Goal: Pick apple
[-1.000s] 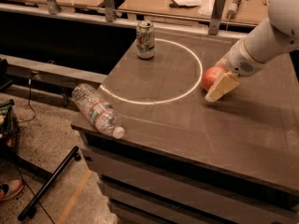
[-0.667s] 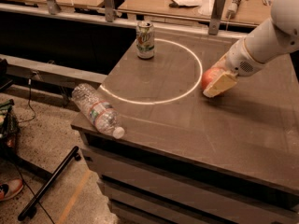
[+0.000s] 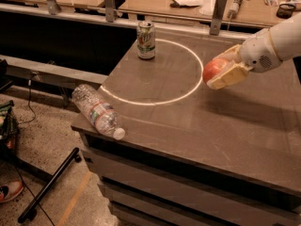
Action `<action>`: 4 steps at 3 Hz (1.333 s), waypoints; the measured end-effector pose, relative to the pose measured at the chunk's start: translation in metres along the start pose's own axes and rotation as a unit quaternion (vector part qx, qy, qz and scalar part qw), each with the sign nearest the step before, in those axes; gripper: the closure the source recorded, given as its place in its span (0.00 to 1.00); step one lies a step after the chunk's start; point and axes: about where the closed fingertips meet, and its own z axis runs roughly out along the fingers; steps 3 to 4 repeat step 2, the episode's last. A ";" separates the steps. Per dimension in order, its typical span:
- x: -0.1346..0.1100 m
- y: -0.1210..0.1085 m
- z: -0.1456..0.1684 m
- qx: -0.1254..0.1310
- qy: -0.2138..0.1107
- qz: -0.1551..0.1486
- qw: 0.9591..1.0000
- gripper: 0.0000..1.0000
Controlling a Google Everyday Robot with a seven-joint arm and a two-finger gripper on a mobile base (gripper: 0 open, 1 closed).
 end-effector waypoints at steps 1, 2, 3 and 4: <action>-0.027 0.009 -0.024 -0.015 -0.075 -0.017 0.997 1.00; -0.027 0.009 -0.024 -0.015 -0.075 -0.017 0.997 1.00; -0.027 0.009 -0.024 -0.015 -0.075 -0.017 0.997 1.00; -0.027 0.009 -0.024 -0.015 -0.075 -0.017 0.997 1.00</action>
Offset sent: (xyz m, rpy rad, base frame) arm -0.0109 0.0017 0.0298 0.1106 -0.0451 0.0504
